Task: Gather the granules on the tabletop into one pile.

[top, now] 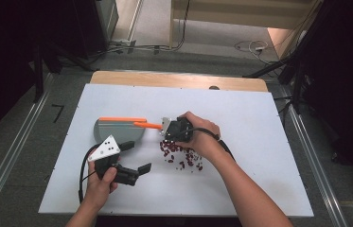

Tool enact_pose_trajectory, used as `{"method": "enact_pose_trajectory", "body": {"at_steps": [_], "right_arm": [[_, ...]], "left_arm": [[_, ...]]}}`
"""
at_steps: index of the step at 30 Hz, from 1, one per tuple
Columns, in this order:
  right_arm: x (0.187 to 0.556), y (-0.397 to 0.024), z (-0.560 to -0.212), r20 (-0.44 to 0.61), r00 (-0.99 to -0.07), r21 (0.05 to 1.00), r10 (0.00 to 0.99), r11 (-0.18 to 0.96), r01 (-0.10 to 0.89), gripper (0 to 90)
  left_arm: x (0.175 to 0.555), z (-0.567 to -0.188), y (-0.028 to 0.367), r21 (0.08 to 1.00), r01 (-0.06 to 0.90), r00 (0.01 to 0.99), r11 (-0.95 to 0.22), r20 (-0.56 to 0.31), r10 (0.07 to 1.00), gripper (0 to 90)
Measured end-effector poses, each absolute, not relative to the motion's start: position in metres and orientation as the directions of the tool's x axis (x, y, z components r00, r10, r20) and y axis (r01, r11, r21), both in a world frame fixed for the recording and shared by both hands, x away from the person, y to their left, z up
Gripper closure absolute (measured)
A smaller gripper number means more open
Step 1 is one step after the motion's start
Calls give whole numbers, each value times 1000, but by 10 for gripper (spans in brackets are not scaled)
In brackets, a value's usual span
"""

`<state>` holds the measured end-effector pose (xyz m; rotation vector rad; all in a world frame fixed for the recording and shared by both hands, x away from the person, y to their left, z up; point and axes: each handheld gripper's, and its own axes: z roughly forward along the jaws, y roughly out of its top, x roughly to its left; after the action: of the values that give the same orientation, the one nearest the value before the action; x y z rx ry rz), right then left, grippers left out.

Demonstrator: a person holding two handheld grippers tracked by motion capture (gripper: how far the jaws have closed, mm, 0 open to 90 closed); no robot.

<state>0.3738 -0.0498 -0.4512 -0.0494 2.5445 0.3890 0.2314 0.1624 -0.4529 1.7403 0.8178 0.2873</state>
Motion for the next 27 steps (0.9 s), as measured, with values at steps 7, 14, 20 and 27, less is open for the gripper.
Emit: {"method": "enact_pose_trajectory", "body": {"at_steps": [7,14,20,27], "right_arm": [[358,-51,-455,-503,-864,237,2,962,-136,688],[344,-62,-453,-468,-883,242,-27,957,-157,687],[335,-71,-451,-448,-893,253,-52,950,-182,687],[339,-80,-433,-507,-861,331,38,931,-154,689]], "left_arm": [[231,-452,165,921,372,724,-115,-210,657,0],[230,-449,167,923,370,718,-105,-212,663,0],[231,-450,168,922,373,717,-104,-216,662,0],[232,-450,171,922,376,709,-98,-218,671,0]]}}
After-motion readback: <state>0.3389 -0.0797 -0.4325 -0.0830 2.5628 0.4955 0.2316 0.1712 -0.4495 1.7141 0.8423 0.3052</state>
